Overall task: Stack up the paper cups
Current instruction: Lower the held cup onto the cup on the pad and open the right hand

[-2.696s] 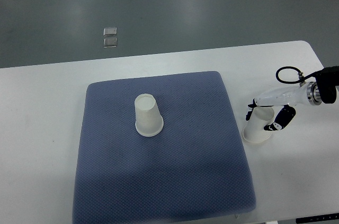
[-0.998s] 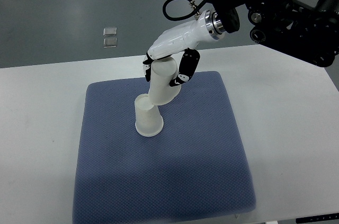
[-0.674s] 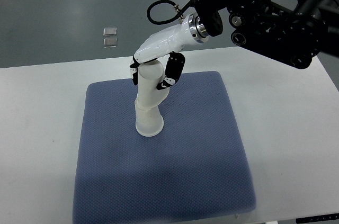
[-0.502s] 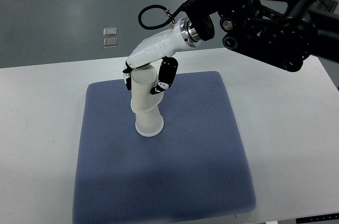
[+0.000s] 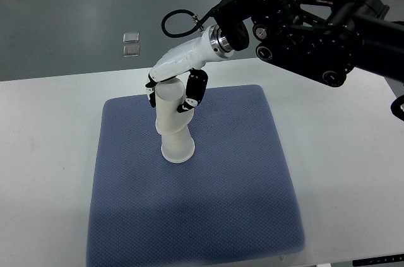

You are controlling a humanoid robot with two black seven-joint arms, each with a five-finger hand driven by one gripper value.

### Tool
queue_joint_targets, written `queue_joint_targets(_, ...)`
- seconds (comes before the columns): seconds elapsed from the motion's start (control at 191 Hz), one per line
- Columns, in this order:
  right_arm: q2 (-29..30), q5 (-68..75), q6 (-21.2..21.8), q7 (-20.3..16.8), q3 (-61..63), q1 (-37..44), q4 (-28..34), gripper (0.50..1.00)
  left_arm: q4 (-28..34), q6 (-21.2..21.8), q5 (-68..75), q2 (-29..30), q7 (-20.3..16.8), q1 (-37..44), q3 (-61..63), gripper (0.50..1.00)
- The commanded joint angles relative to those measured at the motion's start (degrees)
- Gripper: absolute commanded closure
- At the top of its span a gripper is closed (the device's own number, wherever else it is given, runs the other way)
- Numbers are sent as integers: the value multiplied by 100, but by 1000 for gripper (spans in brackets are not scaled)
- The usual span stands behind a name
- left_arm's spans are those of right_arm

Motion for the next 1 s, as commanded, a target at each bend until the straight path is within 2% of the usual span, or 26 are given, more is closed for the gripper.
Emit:
queue_joint_targets(0.0,21,-9,-6,0,4,-33,-36,840,0,0,0,0,-1,7,-5,500)
queue_joint_targets(0.429,100,-35,-50,0,4,-208,-115,832,0,0,0,0,-1,-2,-5,500)
queue_joint_targets(0.507,109,-35,-68,-8,4,-243,-115,810,0,0,0,0,-1,7,4,500)
queue_joint_targets(0.543,127,-44,-76,-8,-5,-270,-115,783,0,0,0,0,-1,7,4,500)
queue_joint_targets(0.993,144,-26,-85,-87,4,-375,-124,703,0,0,0,0,-1,7,4,500)
